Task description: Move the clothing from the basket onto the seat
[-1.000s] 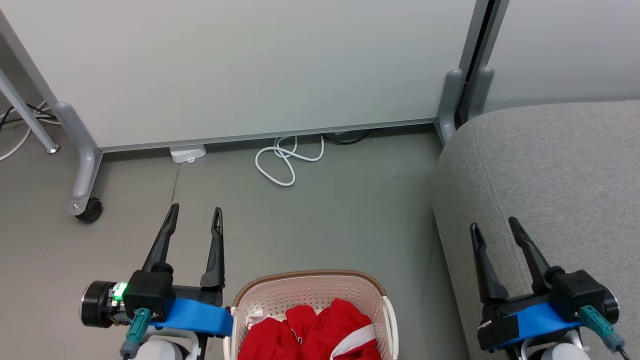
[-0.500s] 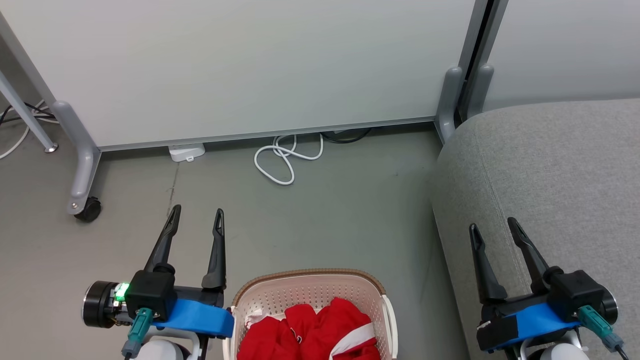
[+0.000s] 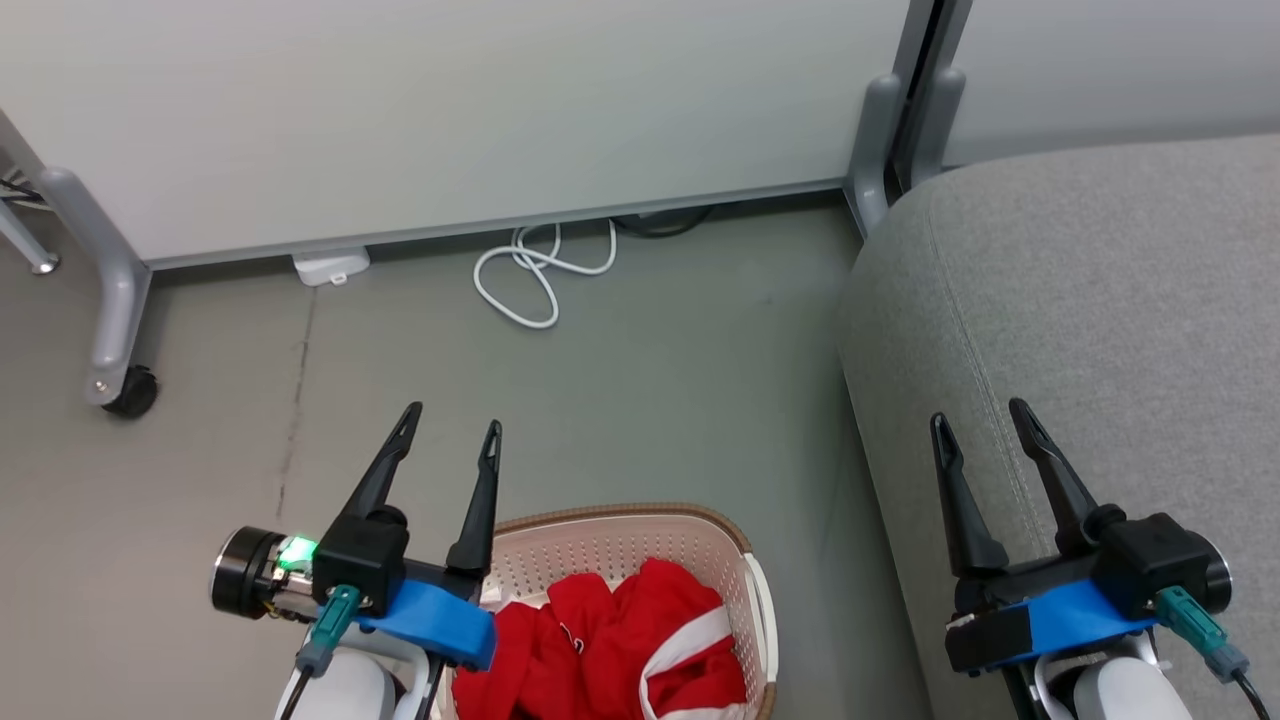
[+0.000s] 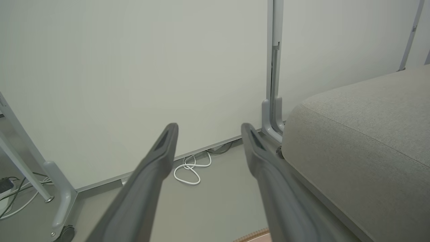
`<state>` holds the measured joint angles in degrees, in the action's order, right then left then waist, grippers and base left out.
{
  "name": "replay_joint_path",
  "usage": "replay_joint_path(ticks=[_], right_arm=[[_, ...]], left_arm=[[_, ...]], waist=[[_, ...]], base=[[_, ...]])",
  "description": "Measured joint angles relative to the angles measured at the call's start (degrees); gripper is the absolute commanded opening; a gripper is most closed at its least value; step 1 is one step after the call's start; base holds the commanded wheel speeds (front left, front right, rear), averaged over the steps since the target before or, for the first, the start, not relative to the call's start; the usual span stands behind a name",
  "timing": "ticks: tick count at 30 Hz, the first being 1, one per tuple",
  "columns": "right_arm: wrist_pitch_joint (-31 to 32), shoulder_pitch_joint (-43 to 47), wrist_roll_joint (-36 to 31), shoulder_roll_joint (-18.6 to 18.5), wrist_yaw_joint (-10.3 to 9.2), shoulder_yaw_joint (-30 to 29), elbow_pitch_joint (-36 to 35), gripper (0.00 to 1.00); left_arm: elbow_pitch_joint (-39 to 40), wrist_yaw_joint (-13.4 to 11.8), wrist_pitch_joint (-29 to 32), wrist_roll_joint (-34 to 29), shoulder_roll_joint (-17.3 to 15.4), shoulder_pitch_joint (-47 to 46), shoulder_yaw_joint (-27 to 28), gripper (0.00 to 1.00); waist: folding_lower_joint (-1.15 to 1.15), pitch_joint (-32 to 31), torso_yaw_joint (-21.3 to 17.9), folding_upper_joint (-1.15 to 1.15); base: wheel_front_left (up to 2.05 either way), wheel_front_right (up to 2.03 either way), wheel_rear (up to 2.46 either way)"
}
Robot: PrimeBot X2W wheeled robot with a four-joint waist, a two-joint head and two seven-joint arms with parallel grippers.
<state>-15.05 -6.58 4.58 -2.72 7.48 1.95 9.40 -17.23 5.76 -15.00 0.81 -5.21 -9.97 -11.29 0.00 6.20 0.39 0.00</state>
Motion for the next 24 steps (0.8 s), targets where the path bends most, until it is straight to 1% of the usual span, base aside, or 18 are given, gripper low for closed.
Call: replay_joint_path(ticks=[6,12,16,18,19,24], right_arm=[[0.00,-1.56,-0.25,-0.01,0.00,0.65,-1.33,1.00],[0.00,-3.90,-1.15,-0.01,0.00,1.12,-2.80,1.00],[0.00,-5.45,-1.52,-0.02,0.00,1.67,-3.68,1.00],[-0.01,-6.79,-1.65,-0.02,0.01,2.03,-4.52,1.00],[-0.01,-6.79,-1.65,-0.02,0.01,2.03,-4.52,1.00],[-0.01,-8.96,-1.78,-0.05,0.00,2.81,-5.70,1.00]], left_arm=[[-4.86,0.81,-0.01,-0.52,-1.23,-3.78,-2.82,1.00],[-9.75,1.33,-0.07,-1.41,-2.81,-8.16,-6.83,1.00],[-13.46,1.36,-0.07,-1.62,-4.01,-11.10,-10.09,1.00],[-16.04,1.45,-0.07,-1.78,-4.69,-13.21,-12.80,1.00],[-16.04,1.45,-0.07,-1.78,-4.69,-13.21,-12.80,1.00],[-21.48,1.67,-0.07,-1.05,-5.99,-16.90,-18.51,1.00]], waist=[[0.00,3.68,-1.46,0.00],[0.00,8.34,-3.21,0.00],[0.01,11.69,-4.70,0.00],[0.01,14.21,-5.93,0.00],[0.01,14.21,-5.93,0.00],[0.01,18.59,-7.94,0.00]], base=[[0.00,0.00,0.00],[0.00,0.00,0.00],[0.00,0.00,0.00],[0.00,0.00,0.00],[0.00,0.00,0.00],[0.00,0.00,0.00]])
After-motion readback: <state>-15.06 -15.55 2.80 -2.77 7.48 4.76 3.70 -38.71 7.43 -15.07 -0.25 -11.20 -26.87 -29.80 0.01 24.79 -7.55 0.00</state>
